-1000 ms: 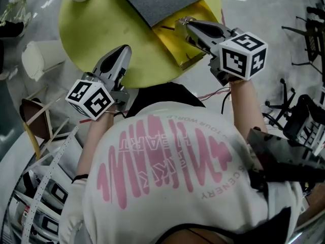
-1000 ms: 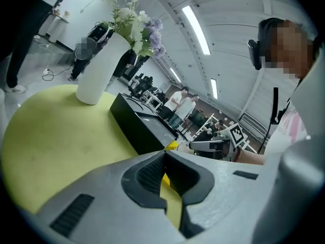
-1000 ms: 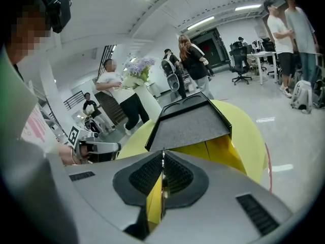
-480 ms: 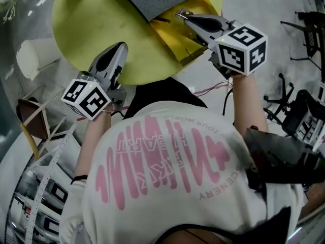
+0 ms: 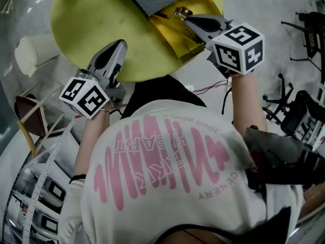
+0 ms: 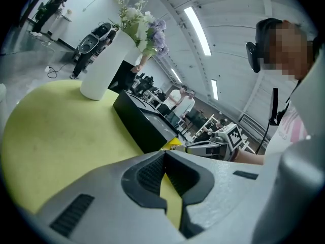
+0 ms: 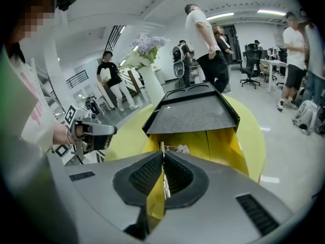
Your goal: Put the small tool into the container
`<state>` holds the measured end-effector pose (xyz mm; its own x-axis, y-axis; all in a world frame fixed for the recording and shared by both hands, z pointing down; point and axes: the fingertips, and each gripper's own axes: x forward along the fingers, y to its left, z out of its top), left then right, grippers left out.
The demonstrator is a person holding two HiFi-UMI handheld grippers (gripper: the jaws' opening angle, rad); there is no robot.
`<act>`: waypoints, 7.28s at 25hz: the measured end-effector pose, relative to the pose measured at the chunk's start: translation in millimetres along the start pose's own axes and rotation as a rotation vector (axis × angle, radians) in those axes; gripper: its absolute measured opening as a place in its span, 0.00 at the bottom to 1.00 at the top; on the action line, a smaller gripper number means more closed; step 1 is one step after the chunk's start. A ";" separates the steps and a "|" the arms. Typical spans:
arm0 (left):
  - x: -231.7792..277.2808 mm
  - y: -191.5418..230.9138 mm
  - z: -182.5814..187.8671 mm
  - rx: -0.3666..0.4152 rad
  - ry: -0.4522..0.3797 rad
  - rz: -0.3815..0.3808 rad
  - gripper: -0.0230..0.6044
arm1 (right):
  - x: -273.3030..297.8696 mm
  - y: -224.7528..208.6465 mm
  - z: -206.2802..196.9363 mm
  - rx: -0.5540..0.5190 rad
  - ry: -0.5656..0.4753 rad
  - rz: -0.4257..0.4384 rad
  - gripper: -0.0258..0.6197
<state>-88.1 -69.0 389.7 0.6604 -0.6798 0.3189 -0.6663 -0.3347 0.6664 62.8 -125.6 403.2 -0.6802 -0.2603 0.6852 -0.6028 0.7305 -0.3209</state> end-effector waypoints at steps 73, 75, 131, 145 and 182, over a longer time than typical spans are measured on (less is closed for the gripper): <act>3.0 0.2 -12.8 -0.017 0.020 0.002 0.05 | 6.0 -26.9 -9.2 0.073 0.041 -0.038 0.10; 3.3 0.3 -12.5 -0.018 0.018 0.005 0.05 | 6.0 -28.5 -9.7 0.075 0.042 -0.042 0.10; -9.4 0.7 -7.3 -0.006 -0.009 0.017 0.05 | 15.3 -37.3 -12.1 0.045 0.046 -0.147 0.13; -28.5 -7.8 12.2 0.022 -0.074 0.025 0.05 | 15.4 -45.7 -14.8 0.088 0.030 -0.221 0.18; -90.2 -105.4 20.4 0.242 -0.199 0.005 0.05 | -186.9 88.1 33.3 0.016 -0.667 -0.466 0.05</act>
<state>-84.5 14.3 276.9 0.5926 -0.7879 0.1677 -0.7479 -0.4608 0.4777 123.0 -33.6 225.1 -0.4603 -0.8604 0.2187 -0.8878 0.4465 -0.1116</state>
